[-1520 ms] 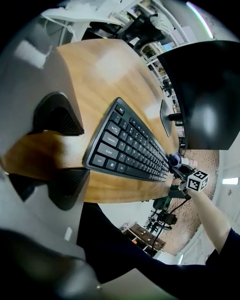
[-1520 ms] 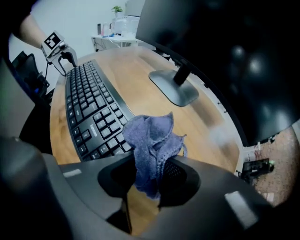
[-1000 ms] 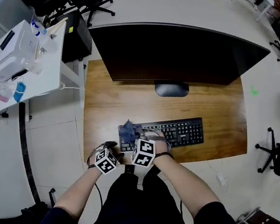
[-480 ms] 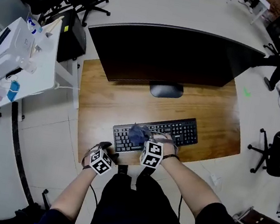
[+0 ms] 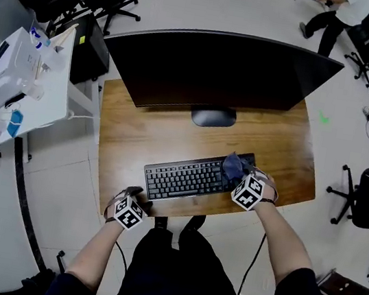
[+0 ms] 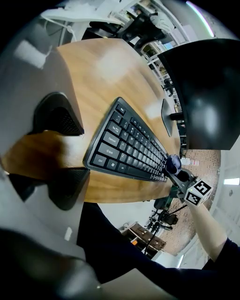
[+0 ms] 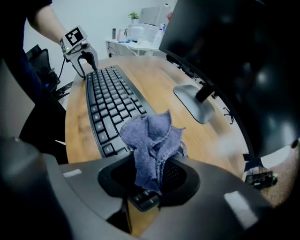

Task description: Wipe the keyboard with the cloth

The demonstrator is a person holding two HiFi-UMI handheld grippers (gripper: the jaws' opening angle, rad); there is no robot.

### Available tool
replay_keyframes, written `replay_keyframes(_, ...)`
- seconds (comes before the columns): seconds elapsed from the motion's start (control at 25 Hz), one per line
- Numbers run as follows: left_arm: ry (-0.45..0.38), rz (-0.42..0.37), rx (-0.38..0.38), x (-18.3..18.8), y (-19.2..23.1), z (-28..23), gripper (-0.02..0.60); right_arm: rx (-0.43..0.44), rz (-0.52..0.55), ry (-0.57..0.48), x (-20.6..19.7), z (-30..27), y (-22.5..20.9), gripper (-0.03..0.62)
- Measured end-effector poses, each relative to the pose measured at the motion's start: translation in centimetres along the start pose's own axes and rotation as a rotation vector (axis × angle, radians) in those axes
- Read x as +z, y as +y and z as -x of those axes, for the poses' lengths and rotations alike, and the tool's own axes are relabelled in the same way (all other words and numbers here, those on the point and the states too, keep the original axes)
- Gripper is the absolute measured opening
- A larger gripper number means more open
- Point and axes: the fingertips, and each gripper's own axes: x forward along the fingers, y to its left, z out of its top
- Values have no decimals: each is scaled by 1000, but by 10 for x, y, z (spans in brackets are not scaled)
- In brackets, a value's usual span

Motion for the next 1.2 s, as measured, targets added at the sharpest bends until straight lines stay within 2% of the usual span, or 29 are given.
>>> replay_keyframes(0.2, 5, 0, -3, 0, -1, 0, 227, -66, -129, 101, -48, 5, -36, 129)
replay_keyframes(0.32, -1, -4, -3, 1, -1, -1, 227, -93, -182, 88, -41, 14, -42, 130)
replay_keyframes(0.44, -13, -4, -1, 1, 0, -1, 227, -45, -147, -68, 32, 20, -9, 130)
replay_keyframes(0.6, -23, -2, -2, -1, -1, 0, 227, 119, 12, -244, 158, 14, 93, 130)
replay_keyframes(0.72, -18, -13, -5, 0, -1, -1, 227, 200, 144, -297, 225, 8, 159, 130)
replay_keyframes(0.8, -15, -20, -9, 0, -2, 0, 227, 219, 232, -294, 248, -1, 189, 130)
replay_keyframes(0.88, -15, -21, -10, 0, -1, 0, 227, 221, 303, -285, 254, -11, 207, 130)
replay_keyframes(1.0, -17, -21, -10, 1, -1, 0, 227, 198, 347, -275, 239, -14, 204, 130)
replay_keyframes(1.2, -20, -21, -10, -1, 0, 1, 227, 160, 309, -215, 181, -8, 164, 129)
